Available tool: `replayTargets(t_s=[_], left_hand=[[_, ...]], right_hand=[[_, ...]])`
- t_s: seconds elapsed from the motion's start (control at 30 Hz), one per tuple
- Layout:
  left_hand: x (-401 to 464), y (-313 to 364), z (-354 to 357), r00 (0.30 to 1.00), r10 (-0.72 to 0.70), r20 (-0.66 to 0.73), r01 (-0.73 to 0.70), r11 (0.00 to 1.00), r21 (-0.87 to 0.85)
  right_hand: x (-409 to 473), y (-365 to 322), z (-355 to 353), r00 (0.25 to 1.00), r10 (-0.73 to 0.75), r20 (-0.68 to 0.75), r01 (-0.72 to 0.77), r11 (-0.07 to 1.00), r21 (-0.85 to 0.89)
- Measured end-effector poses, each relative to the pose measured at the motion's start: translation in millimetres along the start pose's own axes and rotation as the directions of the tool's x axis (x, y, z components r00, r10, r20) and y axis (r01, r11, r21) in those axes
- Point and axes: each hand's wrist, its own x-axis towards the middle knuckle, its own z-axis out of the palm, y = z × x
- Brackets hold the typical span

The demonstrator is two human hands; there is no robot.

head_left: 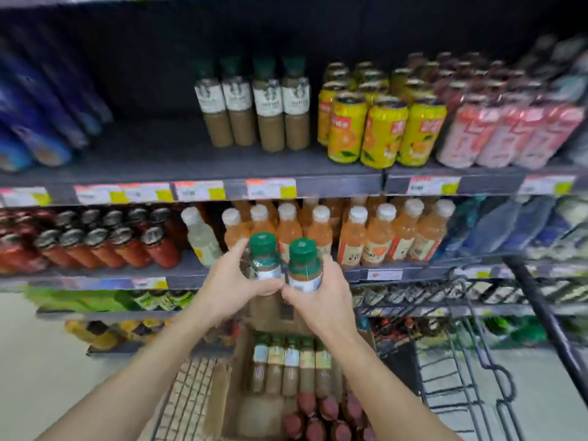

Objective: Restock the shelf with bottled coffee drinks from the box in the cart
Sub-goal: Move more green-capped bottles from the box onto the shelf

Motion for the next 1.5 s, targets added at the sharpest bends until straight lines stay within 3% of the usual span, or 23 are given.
replayTargets(t_s=[0.3, 0.7, 0.93, 1.23, 1.5], left_hand=[[12, 29, -131, 0.96, 0.22, -0.172, -0.223, 0.975, 0.002], [75, 27, -238, 0.911, 0.337, -0.238, -0.362, 0.93, -0.07], [121, 35, -248, 0.902, 0.358, -0.242, -0.388, 0.918, -0.087], [163, 34, -207, 0.909, 0.283, -0.307, -0.341, 0.927, -0.155], [189, 28, -190, 0.907, 0.254, -0.335, -0.306, 0.945, -0.113]], right_hand=[[30, -124, 39, 0.98, -0.182, -0.083, 0.187, 0.981, 0.056], [93, -226, 94, 0.925, -0.309, -0.222, 0.309, 0.95, -0.036], [134, -241, 97, 0.928, -0.267, -0.261, 0.281, 0.959, 0.02], [179, -227, 84, 0.97, -0.181, -0.163, 0.198, 0.976, 0.092], [211, -207, 77, 0.988, -0.148, -0.04, 0.153, 0.975, 0.162]])
